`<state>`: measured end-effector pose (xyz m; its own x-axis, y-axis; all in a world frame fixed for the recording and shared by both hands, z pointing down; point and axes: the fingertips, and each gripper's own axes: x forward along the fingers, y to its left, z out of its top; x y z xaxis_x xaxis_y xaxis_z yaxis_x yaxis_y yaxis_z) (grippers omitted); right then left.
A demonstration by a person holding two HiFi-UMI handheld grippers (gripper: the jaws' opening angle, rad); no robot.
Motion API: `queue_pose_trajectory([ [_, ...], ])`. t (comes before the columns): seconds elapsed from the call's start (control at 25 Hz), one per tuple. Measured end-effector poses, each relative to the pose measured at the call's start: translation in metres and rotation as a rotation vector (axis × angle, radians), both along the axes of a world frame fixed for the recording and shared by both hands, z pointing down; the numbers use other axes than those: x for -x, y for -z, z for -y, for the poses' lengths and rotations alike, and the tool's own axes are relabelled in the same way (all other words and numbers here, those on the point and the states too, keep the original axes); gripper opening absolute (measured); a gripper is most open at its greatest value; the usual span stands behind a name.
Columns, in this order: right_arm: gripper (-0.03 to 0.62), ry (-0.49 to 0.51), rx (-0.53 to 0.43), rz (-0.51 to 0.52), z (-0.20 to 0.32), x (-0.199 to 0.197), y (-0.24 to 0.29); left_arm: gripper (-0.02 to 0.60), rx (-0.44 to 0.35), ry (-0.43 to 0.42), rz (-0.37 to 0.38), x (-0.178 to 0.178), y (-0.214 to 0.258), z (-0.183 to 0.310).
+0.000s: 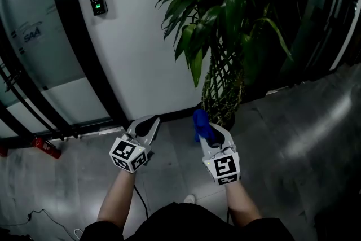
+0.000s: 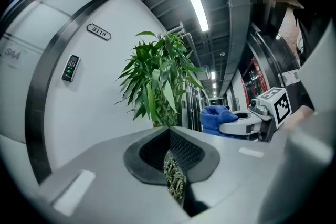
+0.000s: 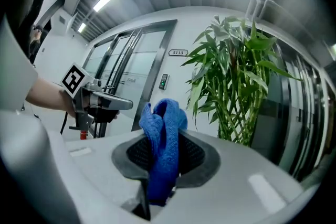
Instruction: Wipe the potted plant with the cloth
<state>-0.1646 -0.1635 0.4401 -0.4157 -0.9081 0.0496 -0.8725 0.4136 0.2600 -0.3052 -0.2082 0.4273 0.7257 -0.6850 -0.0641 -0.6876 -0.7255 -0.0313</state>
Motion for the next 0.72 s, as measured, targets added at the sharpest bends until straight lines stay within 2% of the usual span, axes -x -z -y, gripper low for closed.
queue_pose_trajectory([
  [0.16, 0.087, -0.003, 0.016, 0.009, -0.025, 0.007, 0.000, 0.006, 0.009, -0.020, -0.014, 0.003, -0.004, -0.020],
  [0.32, 0.087, -0.051, 0.025, 0.010, -0.042, -0.004, -0.008, 0.006, 0.024, -0.039, 0.055, -0.011, -0.020, -0.028],
  [0.44, 0.087, -0.058, 0.021, 0.030, -0.048, -0.013, -0.008, 0.006, 0.029, -0.077, 0.054, -0.025, -0.026, -0.040],
  [0.6, 0.087, -0.031, -0.022, 0.071, -0.041, -0.031, 0.002, 0.006, -0.005, -0.138, 0.029, -0.049, -0.018, -0.050],
  [0.72, 0.087, -0.002, -0.046, 0.106, -0.025, -0.056, 0.003, 0.006, -0.028, -0.119, 0.043, -0.071, -0.015, -0.040],
])
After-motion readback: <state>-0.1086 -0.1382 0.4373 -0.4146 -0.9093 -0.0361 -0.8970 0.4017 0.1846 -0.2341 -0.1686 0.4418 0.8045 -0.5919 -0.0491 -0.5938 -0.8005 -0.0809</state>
